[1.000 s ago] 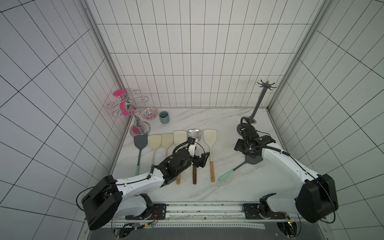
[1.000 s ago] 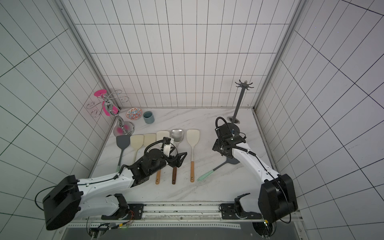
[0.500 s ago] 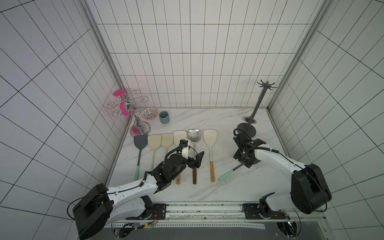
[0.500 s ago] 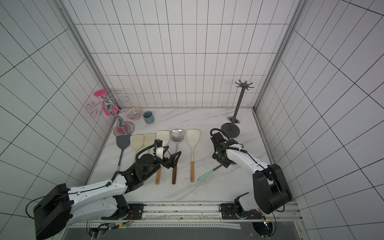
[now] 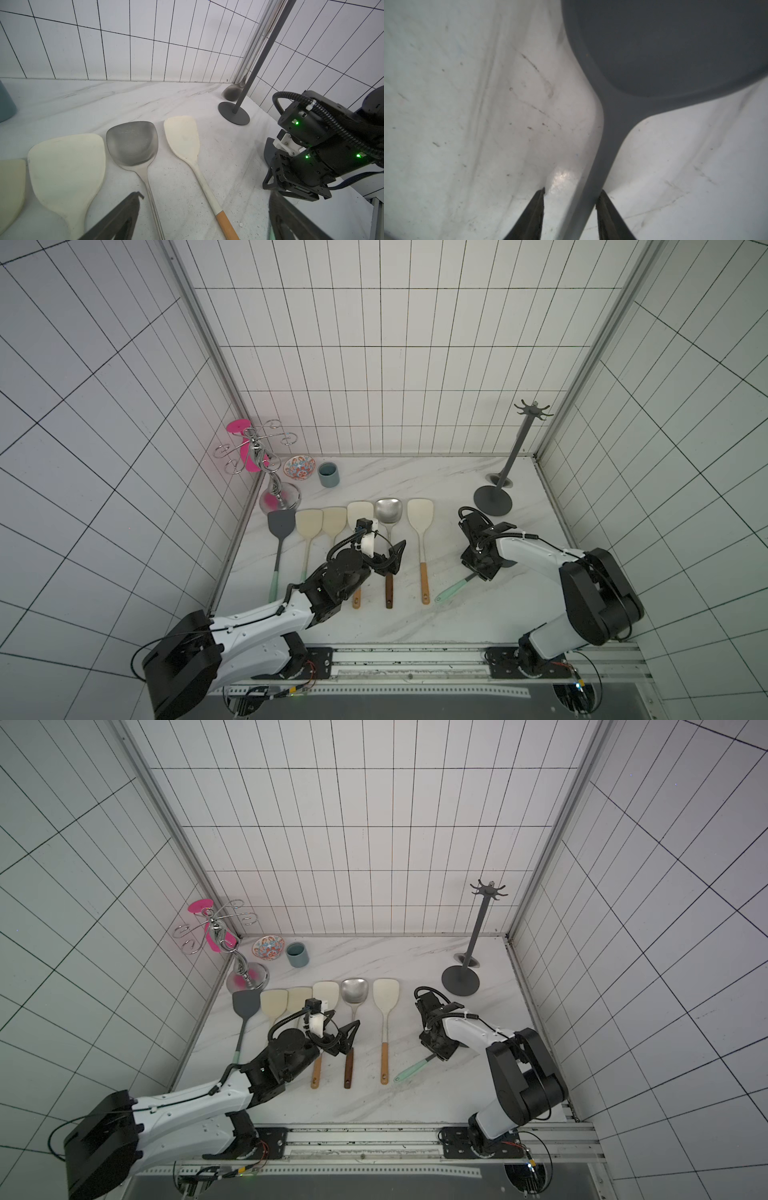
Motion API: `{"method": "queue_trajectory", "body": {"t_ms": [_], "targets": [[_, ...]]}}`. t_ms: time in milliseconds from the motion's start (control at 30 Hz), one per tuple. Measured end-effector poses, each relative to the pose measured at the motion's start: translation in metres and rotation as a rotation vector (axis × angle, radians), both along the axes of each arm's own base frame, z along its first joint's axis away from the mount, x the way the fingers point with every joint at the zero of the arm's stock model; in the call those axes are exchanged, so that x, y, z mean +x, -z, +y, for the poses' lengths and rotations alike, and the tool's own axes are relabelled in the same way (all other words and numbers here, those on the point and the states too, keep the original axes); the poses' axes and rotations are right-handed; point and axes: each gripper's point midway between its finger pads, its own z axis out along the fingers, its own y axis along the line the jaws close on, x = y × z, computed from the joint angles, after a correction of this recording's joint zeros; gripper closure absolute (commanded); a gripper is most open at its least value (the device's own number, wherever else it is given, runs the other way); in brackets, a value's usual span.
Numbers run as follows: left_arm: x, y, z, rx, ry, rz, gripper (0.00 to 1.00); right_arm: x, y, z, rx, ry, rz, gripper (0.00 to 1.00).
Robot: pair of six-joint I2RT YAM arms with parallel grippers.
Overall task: Take the spatula off the kitchen utensil rack
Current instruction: Place the spatula at the center of the board.
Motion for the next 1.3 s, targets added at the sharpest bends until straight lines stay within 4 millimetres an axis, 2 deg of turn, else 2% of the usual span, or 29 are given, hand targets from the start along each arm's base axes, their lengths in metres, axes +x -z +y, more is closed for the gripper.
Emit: {"method": "queue_trajectory", "body": {"t_ms": [200, 367, 533, 700, 933, 1033, 1167, 1300], "targets": [[0.001, -0.001, 0.001, -0.001, -0.005, -0.003, 0.03, -0.003, 0.001, -0.002, -0.005, 0.011, 0.012, 0.79], [0.001, 0.0, 0.001, 0.0, -0.008, -0.003, 0.03, -0.004, 0.0, -0.006, -0.026, 0.014, 0.011, 1.0], [0.001, 0.005, 0.005, 0.012, -0.02, -0.002, 0.03, -0.004, -0.001, -0.01, -0.061, -0.02, 0.008, 1.0], [0.0, 0.005, 0.011, 0.011, -0.039, -0.009, 0.03, 0.0, -0.013, -0.018, -0.128, -0.161, -0.004, 1.0], [0.002, 0.001, 0.014, 0.001, -0.064, -0.024, 0.03, 0.037, -0.052, 0.007, -0.111, -0.481, -0.106, 1.0], [0.003, 0.002, 0.016, 0.002, -0.071, -0.025, 0.02, 0.049, -0.061, 0.019, -0.088, -0.582, -0.126, 1.0], [0.003, 0.003, 0.017, 0.003, -0.08, -0.026, 0.02, 0.062, -0.056, 0.033, -0.067, -0.682, -0.102, 1.0], [0.004, 0.003, 0.018, 0.004, -0.084, -0.027, 0.02, 0.063, -0.041, 0.039, -0.05, -0.736, -0.044, 1.0]]}}
